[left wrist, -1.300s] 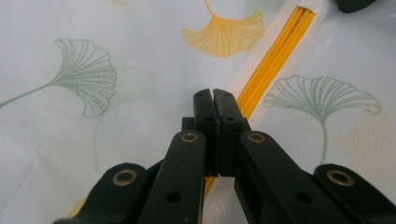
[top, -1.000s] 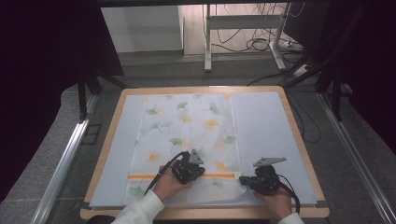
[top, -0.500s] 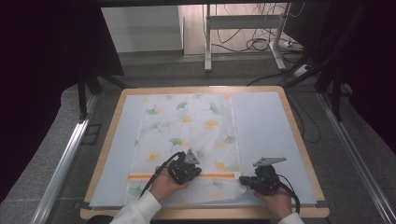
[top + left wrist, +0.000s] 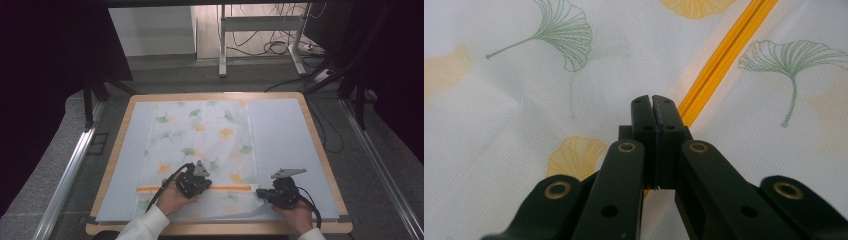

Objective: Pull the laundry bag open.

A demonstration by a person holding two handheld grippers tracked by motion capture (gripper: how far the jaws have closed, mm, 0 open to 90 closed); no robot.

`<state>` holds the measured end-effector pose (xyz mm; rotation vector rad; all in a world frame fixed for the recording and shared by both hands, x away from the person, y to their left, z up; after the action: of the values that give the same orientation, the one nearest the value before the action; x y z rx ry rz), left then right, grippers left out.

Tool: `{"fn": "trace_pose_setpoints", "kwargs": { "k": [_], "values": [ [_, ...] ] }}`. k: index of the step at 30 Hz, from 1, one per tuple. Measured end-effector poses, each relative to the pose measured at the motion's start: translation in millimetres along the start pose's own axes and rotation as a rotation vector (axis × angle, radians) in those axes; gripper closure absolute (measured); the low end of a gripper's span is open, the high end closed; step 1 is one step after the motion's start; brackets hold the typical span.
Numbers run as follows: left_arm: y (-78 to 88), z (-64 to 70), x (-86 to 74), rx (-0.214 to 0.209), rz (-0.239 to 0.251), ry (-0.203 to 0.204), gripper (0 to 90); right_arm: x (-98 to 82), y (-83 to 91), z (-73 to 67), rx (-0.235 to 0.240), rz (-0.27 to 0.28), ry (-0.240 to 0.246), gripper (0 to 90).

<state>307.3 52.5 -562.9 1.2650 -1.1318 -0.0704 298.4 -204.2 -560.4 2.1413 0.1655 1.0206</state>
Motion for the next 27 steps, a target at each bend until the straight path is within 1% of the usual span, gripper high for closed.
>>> {"fn": "trace_pose_setpoints", "kwargs": {
  "k": [5, 8, 10, 12, 16, 27],
  "values": [
    [2.7, -2.7, -3.2, 0.005, -0.003, 0.001, 90.0, 0.0, 0.0, 0.0, 0.000, 0.000, 0.000, 89.2],
    [3.7, -6.9, -6.7, 0.028, -0.011, 0.004, 90.0, 0.0, 0.0, 0.0, 0.000, 0.000, -0.001, 89.2],
    [5.1, -10.7, -9.9, 0.023, -0.014, 0.016, 90.0, 0.0, 0.0, 0.0, 0.000, 0.000, -0.001, 89.2],
    [6.9, -13.8, -13.0, 0.023, -0.017, 0.019, 90.0, 0.0, 0.0, 0.0, 0.000, 0.000, -0.001, 89.2],
    [9.7, -17.8, -17.8, 0.022, -0.015, 0.035, 90.0, 0.0, 0.0, 0.0, -0.001, 0.000, -0.001, 89.2],
    [16.0, -25.5, -27.4, 0.032, -0.018, 0.051, 90.0, 0.1, 0.1, -0.2, 0.000, 0.000, -0.001, 89.2]
  ]
}}
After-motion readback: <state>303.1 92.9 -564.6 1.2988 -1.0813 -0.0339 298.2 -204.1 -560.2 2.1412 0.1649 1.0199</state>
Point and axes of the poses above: each handheld gripper's, and its own axes: y roughly backward along the jaws, x roughly out of its top, z roughly to its right, the point moved 5 cm from there along -y, roughly forward along the jaws, and after that the axes turned 12 degrees about x, right-handed, at the moved point
